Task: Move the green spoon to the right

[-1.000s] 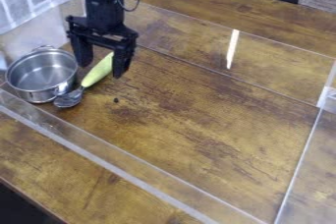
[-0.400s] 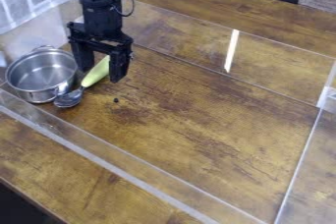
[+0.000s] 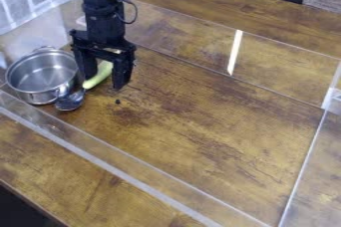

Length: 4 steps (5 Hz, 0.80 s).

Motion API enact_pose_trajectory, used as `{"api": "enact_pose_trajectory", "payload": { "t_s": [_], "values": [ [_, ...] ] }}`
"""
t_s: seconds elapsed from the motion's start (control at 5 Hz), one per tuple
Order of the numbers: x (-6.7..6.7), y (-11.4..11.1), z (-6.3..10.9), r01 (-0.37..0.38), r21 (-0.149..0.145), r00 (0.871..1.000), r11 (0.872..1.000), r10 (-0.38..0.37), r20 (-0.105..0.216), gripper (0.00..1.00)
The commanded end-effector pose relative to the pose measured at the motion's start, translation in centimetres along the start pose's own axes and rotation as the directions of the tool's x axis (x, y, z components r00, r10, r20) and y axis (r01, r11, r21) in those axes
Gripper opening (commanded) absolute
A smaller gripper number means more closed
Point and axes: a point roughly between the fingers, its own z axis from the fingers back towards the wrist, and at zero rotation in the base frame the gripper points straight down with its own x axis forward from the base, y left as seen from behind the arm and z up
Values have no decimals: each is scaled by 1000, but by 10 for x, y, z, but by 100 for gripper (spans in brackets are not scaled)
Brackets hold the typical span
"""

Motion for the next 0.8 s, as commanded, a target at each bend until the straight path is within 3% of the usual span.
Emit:
{"api": "enact_pose_trajectory", "payload": {
  "t_s": [0.0,0.2,0.6],
  "values": [
    [3,17,6,29,-1,999,1000,-29,26,100],
    [5,26,4,62,-7,998,998,-62,24,100],
    [11,36,-14,203,-17,979,979,-202,25,100]
  ]
}}
